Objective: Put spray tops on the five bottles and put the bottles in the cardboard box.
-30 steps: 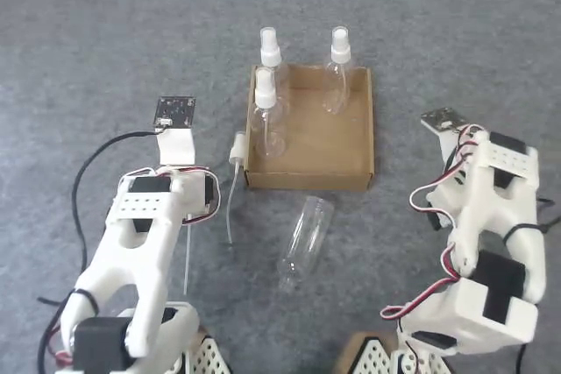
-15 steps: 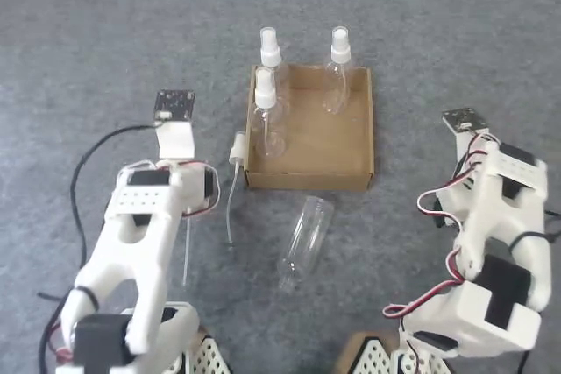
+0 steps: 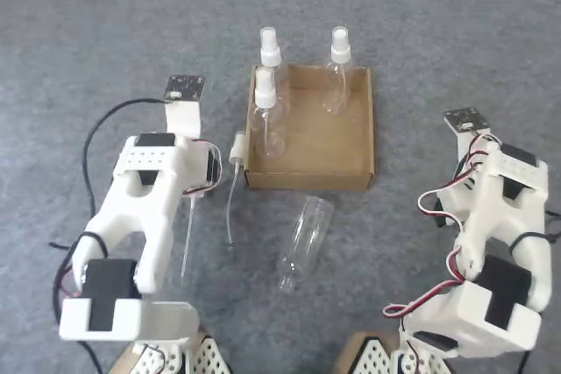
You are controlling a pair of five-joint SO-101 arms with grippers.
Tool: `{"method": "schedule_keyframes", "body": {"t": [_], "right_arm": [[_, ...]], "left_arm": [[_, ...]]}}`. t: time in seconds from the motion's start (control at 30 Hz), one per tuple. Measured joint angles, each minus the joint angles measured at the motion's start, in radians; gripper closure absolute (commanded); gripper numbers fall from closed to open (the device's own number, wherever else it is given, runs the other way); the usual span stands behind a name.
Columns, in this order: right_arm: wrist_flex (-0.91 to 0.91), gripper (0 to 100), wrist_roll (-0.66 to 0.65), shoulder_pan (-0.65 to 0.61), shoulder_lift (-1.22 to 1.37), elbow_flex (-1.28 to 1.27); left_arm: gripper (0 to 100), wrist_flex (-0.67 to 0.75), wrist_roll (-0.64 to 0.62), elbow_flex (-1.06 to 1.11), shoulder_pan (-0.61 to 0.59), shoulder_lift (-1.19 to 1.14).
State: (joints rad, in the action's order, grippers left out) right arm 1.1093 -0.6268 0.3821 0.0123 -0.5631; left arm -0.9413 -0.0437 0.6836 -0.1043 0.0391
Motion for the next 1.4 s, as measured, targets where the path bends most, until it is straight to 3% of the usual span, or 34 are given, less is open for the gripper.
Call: {"method": "schedule_keyframes", "body": {"t": [0.3,0.6,0.77,1.27,1.4], "right_arm": [[0.0,91.3,0.0,0.0,0.0,0.0],[0.0,91.3,0.0,0.0,0.0,0.0],[0.0,91.3,0.0,0.0,0.0,0.0],[0.0,91.9,-0.012,0.0,-0.002,0.0],[0.0,91.9,-0.012,0.003,-0.002,0.0]], "left_arm": [[89,-0.003,0.003,-0.046,0.0,-0.011],[89,-0.003,0.003,-0.141,0.0,-0.19],[84,-0.003,0.003,-0.18,0.0,-0.222],[99,-0.018,0.003,-0.184,0.003,-0.222],[99,-0.058,0.003,-0.184,0.003,-0.222]]}}
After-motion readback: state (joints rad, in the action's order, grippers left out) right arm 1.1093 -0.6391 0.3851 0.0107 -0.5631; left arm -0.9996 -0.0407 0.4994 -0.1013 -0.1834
